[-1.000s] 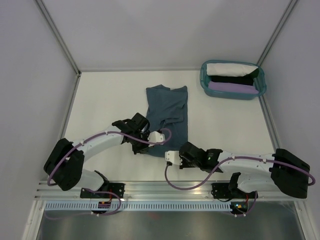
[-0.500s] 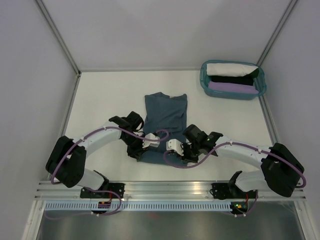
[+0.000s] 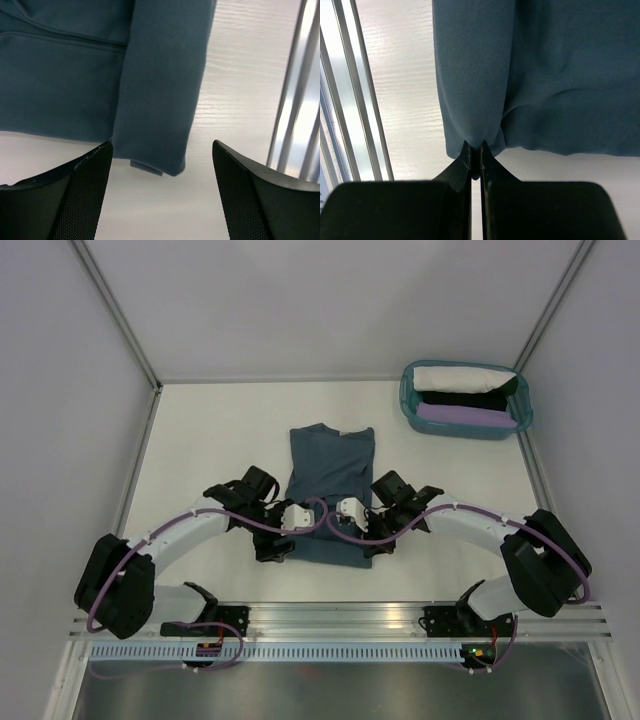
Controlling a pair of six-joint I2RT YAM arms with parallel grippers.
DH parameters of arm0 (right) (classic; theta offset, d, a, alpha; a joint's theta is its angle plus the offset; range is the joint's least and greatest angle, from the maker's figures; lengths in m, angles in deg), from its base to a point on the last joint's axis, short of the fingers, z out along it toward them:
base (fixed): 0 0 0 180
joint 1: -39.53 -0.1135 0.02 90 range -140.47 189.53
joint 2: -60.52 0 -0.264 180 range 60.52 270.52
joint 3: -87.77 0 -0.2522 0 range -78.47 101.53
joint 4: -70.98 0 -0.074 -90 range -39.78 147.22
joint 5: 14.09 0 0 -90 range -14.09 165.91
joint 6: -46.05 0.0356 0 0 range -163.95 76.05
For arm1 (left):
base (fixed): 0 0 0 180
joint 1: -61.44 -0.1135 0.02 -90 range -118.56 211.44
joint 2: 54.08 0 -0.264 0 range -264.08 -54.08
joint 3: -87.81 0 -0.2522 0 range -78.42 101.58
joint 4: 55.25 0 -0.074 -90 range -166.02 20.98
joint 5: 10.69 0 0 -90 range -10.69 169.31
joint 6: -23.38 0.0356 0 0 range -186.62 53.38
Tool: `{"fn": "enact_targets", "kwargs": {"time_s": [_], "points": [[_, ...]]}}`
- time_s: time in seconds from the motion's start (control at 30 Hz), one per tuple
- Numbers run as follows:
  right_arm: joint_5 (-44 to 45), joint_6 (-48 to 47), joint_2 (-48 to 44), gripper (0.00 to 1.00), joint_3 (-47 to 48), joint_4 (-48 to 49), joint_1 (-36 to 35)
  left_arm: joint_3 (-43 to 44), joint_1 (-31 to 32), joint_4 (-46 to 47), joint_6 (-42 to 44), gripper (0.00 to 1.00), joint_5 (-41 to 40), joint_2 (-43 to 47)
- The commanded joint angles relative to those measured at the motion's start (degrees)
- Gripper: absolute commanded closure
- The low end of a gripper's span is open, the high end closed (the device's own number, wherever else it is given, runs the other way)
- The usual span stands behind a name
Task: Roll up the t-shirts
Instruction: Roll the tshirt
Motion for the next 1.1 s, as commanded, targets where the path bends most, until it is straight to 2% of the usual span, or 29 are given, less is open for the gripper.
{"fn": "enact_targets", "kwargs": {"time_s": [0.0, 0.07, 0.13, 0.17, 0.2, 0.3, 0.33, 0.43, 0.5, 0.67, 0.73, 0.87, 0.97, 1.0, 1.07], "points": [[-3.61, -0.06, 2.09, 1.0, 2.88, 0.23, 0.9, -2.08, -0.04, 8.22, -2.6, 0.16, -1.81, -1.21], [-3.43, 0.11, 3.14, 1.0, 3.49, 0.14, 1.16, -2.26, -0.13, 9.63, -4.26, 0.2, -2.94, -3.58], [-3.26, 0.46, 3.76, 1.0, 3.84, -0.3, 1.34, -1.39, -0.22, 9.55, -5.14, 0.29, -3.21, -5.51], [-2.82, 0.99, 4.02, 0.99, 4.02, -0.04, 1.6, -1.21, -0.48, 8.94, -5.06, 0.36, -2.96, -6.05], [-2.56, 1.95, 4.11, 0.98, 4.02, 0.66, 1.78, -0.95, -0.65, 8.41, -4.89, 0.53, -2.6, -6.23], [-1.07, 4.5, 3.59, 0.84, 3.58, 2.86, 3.09, 0.72, -1.8, 6.65, -4.36, 0.78, -1.11, -6.66], [-0.54, 5.47, 3.5, 0.73, 3.49, 3.56, 3.45, 0.99, -1.97, 6.21, -4.27, 0.81, -1.11, -6.75], [-1.84, 9.06, 2.28, 0.6, 5.85, 3.84, 5.29, 1.78, -2.15, 5.33, -5.58, 0.82, -0.24, -7.46], [-4.91, 11.27, 0.96, 0.57, 7.7, 2.52, 6.0, 1.87, -2.33, 4.54, -6.03, 0.8, 0.65, -7.55], [-4.32, 25.06, -6.16, 0.48, 8.25, 3.74, 6.09, 1.25, -3.12, 4.01, -6.2, 0.74, 1.88, -6.75], [-1.6, 29.62, -9.14, 0.46, 4.75, 5.67, 6.17, 1.43, -3.38, 4.01, -6.38, 0.72, 1.97, -6.93], [3.32, 45.07, -13.8, 0.46, -2.82, 11.29, 5.91, 2.13, -3.38, 3.83, -7.35, 0.72, 2.67, -7.63], [9.81, 49.76, -19.25, 0.45, -10.46, 16.55, 3.64, 1.78, -3.47, 3.75, -7.43, 0.72, 3.2, -7.72], [10.71, 52.56, -20.39, 0.38, -12.22, 18.14, 3.02, 1.61, -3.38, 3.74, -7.61, 0.72, 3.29, -7.81], [13.24, 53.9, -21.9, 0.37, -15.48, 21.05, 1.53, 1.52, -3.47, 3.57, -7.78, 0.72, 3.29, -8.07]]}}
